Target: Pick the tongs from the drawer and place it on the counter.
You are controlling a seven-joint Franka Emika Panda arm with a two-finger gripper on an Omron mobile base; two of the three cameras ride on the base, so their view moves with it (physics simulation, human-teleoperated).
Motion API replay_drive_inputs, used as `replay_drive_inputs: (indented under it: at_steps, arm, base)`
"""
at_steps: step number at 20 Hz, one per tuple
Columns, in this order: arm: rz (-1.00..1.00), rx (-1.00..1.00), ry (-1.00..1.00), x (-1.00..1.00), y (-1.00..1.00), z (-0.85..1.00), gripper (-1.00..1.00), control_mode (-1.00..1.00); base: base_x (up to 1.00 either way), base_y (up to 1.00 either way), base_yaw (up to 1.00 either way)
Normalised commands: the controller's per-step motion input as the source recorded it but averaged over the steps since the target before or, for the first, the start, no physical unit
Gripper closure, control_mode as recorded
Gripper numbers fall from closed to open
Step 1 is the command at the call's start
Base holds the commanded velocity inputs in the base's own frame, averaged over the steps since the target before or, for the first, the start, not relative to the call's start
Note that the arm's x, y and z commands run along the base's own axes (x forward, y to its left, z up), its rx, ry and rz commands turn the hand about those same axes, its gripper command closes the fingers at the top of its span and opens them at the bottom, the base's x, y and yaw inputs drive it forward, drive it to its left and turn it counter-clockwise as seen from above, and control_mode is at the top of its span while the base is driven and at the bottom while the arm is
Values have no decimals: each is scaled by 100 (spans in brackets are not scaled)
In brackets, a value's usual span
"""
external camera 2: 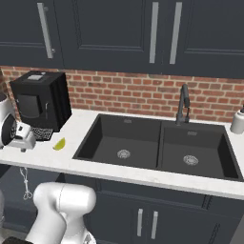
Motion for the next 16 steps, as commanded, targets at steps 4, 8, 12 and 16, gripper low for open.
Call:
replay_drive_inputs:
  at_steps: [4, 8, 12, 16]
  arm:
    - [0, -10, 18, 0, 88, -35, -100, -100]
    - [0, -7, 23, 0, 64, -38, -100, -100]
    - [0, -4, 25, 0, 35, -49, -100, -100]
    - [0, -3, 20, 0, 17, -57, -100, -100]
  base:
    - [0, 0, 0]
    - [0, 0, 0]
    - [0, 0, 0]
    - [0, 0, 0]
